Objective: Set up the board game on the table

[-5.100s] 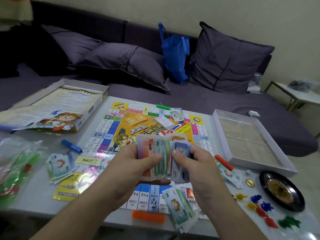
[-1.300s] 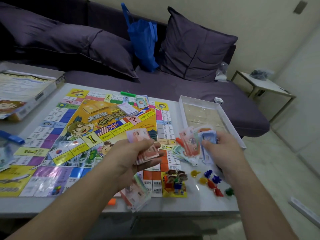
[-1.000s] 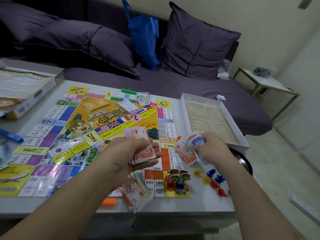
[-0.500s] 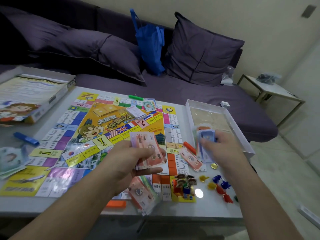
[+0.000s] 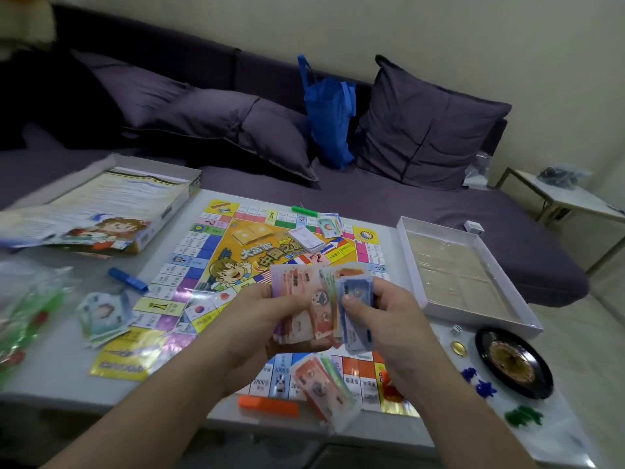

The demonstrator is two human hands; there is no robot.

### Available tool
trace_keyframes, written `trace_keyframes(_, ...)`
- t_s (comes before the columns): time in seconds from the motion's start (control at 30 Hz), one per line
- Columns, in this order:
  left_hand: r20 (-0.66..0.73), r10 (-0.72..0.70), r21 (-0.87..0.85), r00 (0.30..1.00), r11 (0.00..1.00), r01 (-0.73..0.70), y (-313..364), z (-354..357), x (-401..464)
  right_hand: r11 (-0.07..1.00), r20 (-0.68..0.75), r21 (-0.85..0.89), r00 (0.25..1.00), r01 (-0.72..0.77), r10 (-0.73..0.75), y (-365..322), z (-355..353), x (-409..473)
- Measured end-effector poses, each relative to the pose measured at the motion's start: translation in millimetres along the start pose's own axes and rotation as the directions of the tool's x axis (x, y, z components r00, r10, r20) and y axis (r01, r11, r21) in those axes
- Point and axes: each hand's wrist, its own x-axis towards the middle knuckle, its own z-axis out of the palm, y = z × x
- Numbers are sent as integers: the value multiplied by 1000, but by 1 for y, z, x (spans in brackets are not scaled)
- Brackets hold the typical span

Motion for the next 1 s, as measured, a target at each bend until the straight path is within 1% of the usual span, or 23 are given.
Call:
trace_keyframes(0.13,-77,24,59,997,998,-20,2,-16,-4,1000,-19,-14,1000,23,-24,-1,16,5)
trace_keyframes(0.23,-128,46,64,991,997,-38,2,-26,-4,997,-14,-52,999,48,-49,-3,29,8)
trace_keyframes(0.33,-163,50,14,985,999,-48,2,-33,-3,998,5,-40,999,38,-38,-4,41,11)
trace_keyframes(0.43,-213,53,-74,976,995,-70,3,-40,1,1000,31,-24,999,14,-14,-8,49,14)
trace_keyframes(0.57,-215,28,-121,976,991,-55,6,-46,8,1000,33,-11,999,19,-18,-8,56,17)
trace_keyframes(0.73,-206,11,-132,979,990,-39,9,-47,25,1000,-22,-24,1000,2,-2,-4,59,30)
trace_keyframes(1.0,-183,-3,-100,983,995,-15,19,-44,67,999,-58,-46,998,1,-4,-5,53,63)
